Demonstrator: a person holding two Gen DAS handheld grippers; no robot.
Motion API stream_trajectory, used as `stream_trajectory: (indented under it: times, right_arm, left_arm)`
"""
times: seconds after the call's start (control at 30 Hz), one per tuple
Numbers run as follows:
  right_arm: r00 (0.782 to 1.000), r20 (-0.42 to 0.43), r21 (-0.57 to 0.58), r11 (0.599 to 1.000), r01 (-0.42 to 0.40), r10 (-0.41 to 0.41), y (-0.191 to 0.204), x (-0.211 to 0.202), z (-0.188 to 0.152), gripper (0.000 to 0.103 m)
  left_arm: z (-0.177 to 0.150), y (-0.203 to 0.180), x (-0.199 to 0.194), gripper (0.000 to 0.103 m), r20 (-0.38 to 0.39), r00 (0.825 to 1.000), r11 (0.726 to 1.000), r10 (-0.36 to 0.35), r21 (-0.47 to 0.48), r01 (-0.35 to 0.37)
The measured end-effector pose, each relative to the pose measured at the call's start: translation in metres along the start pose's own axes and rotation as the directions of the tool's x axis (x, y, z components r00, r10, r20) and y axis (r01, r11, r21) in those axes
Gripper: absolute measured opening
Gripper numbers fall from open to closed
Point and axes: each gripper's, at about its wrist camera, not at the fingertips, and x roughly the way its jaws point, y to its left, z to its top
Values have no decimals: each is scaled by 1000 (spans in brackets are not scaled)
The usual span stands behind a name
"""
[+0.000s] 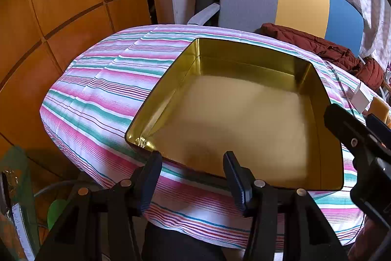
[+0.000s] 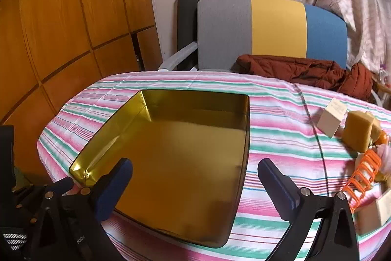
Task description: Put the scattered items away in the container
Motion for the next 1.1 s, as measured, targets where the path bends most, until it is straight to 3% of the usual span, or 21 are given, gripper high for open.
stream_trajectory:
  times: [0.43, 1.1]
  right_arm:
    - [999, -41, 29, 1000, -12, 13, -4, 6, -4, 103]
    - [999, -33, 12, 1000, -2, 2, -8, 1, -5, 103]
  left_arm:
    - [-1, -1, -2, 53, 19, 1000, 1000, 12, 4, -12]
    - [0, -9, 1, 53, 5, 1000, 1000, 12, 14, -12]
